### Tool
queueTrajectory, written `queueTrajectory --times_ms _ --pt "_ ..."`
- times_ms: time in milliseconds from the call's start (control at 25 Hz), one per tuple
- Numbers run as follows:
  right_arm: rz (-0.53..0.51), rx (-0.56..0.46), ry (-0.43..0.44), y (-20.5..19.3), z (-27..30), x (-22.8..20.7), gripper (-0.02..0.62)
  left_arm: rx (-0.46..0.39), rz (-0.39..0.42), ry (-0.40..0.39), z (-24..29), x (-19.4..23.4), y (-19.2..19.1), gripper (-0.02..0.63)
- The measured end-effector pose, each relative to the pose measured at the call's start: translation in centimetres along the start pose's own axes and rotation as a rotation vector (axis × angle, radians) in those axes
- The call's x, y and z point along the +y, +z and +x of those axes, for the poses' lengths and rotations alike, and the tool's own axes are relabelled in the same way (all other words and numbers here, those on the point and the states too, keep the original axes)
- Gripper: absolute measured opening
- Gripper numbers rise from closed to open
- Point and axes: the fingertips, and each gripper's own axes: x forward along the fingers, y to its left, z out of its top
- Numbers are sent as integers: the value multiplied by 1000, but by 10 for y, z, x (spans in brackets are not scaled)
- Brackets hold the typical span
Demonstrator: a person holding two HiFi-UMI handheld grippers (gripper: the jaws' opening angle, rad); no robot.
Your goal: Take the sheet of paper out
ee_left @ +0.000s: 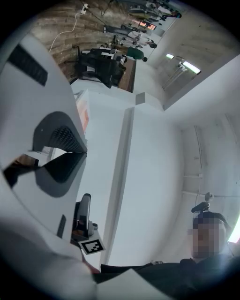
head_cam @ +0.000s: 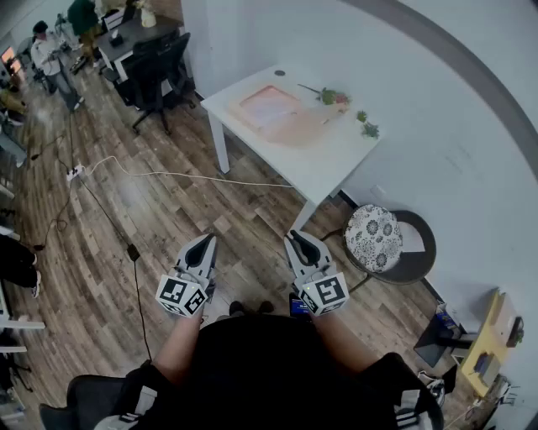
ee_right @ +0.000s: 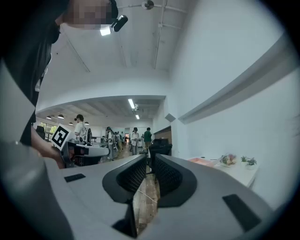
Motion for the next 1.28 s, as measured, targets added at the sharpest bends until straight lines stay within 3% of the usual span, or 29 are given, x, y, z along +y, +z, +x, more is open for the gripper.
queueTrajectory --times_ms 200,480,1280 --pt "13 -2 -25 2 -7 -4 84 7 27 -39 4 -12 2 3" --pt "60 -33 -19 4 -10 -16 161 37 68 -35 6 -14 -3 3" --pt "100 -41 0 -6 -12 -33 104 63 72 -6 9 -24 -6 3"
